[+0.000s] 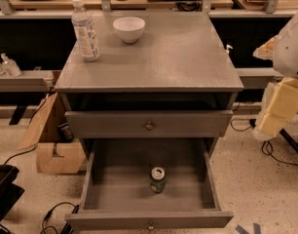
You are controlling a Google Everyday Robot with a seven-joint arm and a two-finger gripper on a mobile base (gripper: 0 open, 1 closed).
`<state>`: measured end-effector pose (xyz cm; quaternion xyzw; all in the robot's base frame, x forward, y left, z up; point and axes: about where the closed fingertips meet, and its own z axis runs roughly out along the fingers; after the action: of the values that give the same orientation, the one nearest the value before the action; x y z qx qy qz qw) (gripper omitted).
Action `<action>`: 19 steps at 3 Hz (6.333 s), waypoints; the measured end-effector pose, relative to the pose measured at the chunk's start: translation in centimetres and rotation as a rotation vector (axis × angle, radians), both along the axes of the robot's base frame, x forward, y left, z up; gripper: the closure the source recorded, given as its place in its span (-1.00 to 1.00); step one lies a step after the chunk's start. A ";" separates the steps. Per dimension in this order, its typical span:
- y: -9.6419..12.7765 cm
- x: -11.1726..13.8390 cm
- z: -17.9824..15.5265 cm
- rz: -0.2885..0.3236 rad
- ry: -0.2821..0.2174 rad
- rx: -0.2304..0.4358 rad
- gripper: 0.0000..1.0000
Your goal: Pick green can from middle drawer and place on counter
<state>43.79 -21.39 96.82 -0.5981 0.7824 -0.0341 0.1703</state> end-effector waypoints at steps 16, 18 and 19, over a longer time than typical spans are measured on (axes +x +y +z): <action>20.4 10.2 -55.5 0.247 0.009 0.924 0.70; 20.4 10.2 -55.4 0.247 0.009 0.924 1.00; 19.1 9.8 -51.5 0.251 0.026 0.919 1.00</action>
Offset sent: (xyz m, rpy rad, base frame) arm -0.0074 0.0074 -0.1782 0.4672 -0.0753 0.0256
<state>53.64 -2.26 45.30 -0.5511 0.6402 0.3437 0.4102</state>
